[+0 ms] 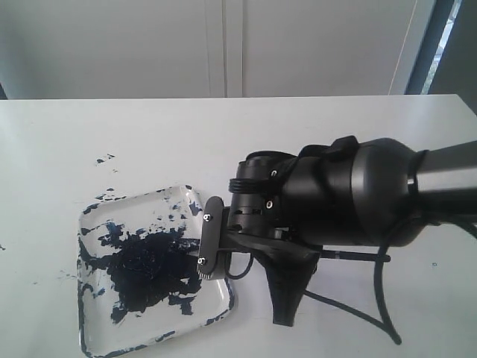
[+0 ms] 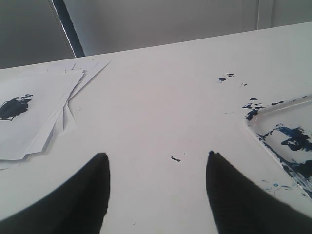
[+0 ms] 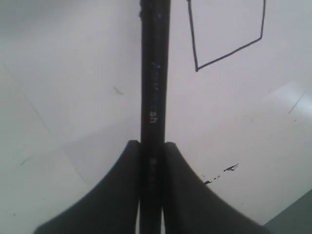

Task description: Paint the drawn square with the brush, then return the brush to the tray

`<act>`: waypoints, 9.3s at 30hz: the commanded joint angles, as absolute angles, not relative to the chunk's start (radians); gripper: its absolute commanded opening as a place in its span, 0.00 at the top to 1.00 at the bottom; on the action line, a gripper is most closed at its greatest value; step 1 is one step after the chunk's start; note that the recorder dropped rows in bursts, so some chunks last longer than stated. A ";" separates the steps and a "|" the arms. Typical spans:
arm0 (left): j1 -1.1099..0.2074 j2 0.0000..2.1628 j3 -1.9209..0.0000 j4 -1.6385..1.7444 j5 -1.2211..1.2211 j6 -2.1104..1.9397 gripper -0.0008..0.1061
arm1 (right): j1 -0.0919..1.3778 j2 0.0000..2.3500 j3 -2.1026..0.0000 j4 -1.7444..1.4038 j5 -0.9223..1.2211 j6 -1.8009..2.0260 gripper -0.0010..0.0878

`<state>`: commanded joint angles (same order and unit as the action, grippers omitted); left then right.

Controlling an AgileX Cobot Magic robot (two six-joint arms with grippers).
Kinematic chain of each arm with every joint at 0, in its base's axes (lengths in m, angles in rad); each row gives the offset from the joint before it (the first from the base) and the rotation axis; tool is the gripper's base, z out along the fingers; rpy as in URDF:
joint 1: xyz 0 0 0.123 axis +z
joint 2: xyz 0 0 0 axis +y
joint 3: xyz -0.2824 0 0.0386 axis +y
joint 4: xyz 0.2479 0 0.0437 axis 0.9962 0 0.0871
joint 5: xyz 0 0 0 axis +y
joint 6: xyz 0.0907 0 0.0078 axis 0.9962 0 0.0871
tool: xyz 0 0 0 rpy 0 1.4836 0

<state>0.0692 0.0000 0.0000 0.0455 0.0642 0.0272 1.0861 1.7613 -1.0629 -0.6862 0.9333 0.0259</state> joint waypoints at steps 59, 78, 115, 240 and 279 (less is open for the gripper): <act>0.047 0.000 0.000 -0.019 -0.102 -0.457 0.41 | 1.086 1.575 -1.104 -0.735 1.160 0.116 0.99; -0.363 0.383 -0.001 0.467 -0.451 -0.654 0.41 | 1.086 1.575 -1.104 -0.771 1.221 0.160 0.99; -0.536 1.623 -0.710 1.161 -0.734 -0.934 0.41 | 1.086 1.575 -1.104 -0.769 1.221 0.213 0.99; -0.700 2.040 -1.107 1.744 -0.307 -1.595 0.38 | 0.915 1.815 -0.999 -0.794 1.189 0.266 0.99; -0.700 2.040 -1.107 1.744 -0.314 -1.619 0.38 | 0.926 1.824 -0.938 -0.798 1.221 0.295 0.99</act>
